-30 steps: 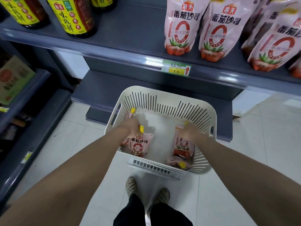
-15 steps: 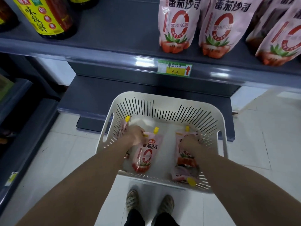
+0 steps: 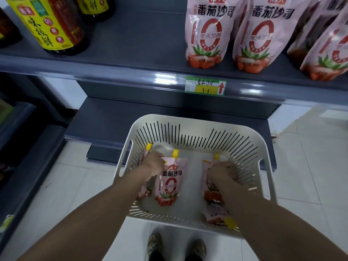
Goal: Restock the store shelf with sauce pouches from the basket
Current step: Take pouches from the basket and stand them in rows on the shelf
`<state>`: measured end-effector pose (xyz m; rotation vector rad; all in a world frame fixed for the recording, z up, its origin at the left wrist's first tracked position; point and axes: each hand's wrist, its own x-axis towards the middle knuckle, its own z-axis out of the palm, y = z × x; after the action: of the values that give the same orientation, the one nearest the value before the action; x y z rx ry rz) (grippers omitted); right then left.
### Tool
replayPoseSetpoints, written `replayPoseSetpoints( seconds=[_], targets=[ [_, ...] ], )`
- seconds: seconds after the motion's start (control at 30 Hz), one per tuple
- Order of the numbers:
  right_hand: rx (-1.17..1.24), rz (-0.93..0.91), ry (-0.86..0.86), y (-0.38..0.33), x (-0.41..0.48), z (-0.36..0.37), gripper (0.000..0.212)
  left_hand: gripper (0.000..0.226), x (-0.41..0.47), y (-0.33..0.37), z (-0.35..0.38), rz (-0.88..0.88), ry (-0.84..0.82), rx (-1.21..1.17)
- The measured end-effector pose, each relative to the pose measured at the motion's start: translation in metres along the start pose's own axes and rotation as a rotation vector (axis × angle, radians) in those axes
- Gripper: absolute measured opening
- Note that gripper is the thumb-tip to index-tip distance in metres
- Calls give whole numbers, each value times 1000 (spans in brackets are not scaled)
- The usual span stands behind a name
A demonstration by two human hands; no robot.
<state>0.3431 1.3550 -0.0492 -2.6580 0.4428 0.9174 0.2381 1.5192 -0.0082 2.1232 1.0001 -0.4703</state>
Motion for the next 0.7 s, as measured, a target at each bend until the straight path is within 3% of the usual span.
replayPoseSetpoints(
  seconds=[0.07,0.13,0.23,0.33,0.4,0.53,0.6,0.7],
  targets=[
    [18,39,-24,-2,-9,0,67,42,-1,-1,-2,-3,17,-30],
    [-12,-4,1,0,2,5,64,48,1,-4,-4,-17,26,-94],
    [67,-76,-92,8,23,7,59,49,-1,-5,-5,-34,3,-101],
    [-81,-127,-150,1,15,-5,39,52,-3,-5,-6,-34,15,-133],
    [-153,-172,-191,-8,5,-15,43,51,-4,-5,-7,-28,35,-111],
    [-25,-243,-324,-7,-7,-17,38,39,-10,2,-12,-3,80,-110],
    [107,-257,-301,-6,-11,-14,38,40,-19,9,-21,23,102,-104],
    [138,-326,-131,-12,-32,-26,36,33,-33,23,-44,98,106,-71]
  ],
)
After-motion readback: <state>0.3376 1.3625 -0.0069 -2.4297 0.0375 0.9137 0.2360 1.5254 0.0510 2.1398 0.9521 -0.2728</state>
